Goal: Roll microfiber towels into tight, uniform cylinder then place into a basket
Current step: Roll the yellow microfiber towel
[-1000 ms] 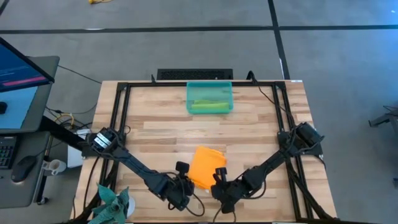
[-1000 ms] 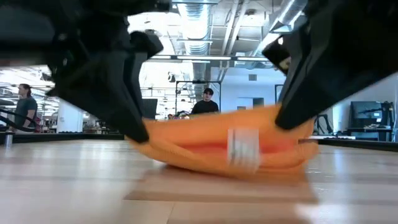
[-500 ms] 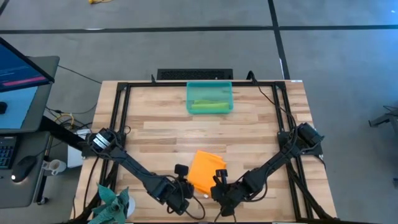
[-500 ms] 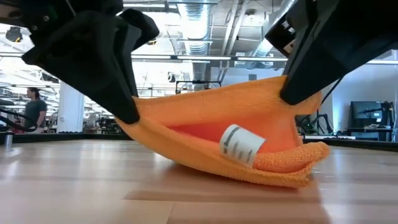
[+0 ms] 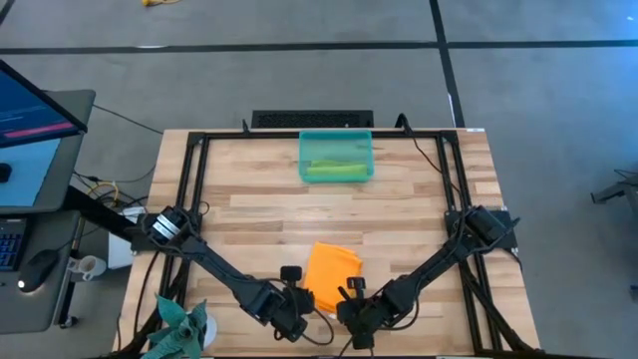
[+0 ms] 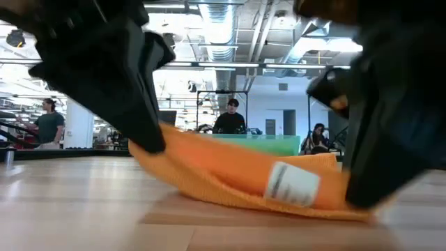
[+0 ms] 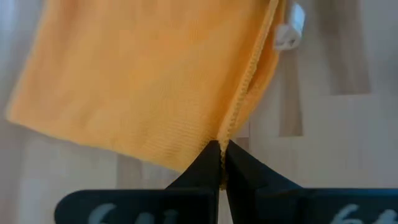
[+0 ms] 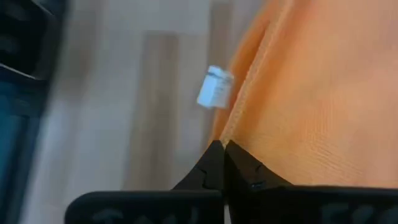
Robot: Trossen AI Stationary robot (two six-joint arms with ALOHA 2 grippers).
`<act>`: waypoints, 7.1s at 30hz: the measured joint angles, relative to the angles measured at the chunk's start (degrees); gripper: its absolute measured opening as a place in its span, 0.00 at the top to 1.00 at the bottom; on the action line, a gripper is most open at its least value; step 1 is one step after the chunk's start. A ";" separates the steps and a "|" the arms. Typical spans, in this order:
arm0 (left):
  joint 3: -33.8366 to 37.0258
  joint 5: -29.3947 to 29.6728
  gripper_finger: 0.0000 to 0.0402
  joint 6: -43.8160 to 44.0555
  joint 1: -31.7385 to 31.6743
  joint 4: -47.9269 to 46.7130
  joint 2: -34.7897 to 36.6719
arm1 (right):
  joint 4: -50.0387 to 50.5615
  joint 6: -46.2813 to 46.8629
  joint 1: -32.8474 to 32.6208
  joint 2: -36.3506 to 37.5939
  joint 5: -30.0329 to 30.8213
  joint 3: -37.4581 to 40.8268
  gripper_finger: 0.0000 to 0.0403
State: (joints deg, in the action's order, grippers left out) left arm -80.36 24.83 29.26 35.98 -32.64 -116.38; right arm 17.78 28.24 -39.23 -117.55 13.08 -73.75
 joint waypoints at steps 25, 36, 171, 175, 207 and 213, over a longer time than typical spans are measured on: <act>0.00 1.86 1.00 0.31 -1.93 -4.39 -2.53 | 16.49 0.22 -0.20 7.07 5.67 0.04 0.66; 0.00 4.00 1.00 -1.72 -1.96 -5.53 -2.53 | 22.33 0.25 4.84 8.61 22.37 0.23 0.71; 9.72 4.65 0.61 -27.30 -24.74 30.75 -1.09 | 41.73 32.81 14.50 30.92 24.48 8.74 0.71; 11.53 1.78 0.61 -27.44 -24.58 30.24 -1.09 | 41.72 32.81 14.50 30.92 24.48 8.74 0.71; 5.88 -0.68 0.61 -36.96 -6.51 -3.09 7.90 | 39.68 32.75 14.50 30.92 24.50 8.74 0.71; 6.59 2.95 0.61 -21.55 -4.55 -6.96 9.61 | 36.82 31.22 14.50 30.92 23.72 8.74 0.71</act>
State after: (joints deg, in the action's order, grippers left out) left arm -73.76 27.78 7.71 31.43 -39.60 -106.77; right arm 54.60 59.46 -24.73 -86.63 36.80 -65.01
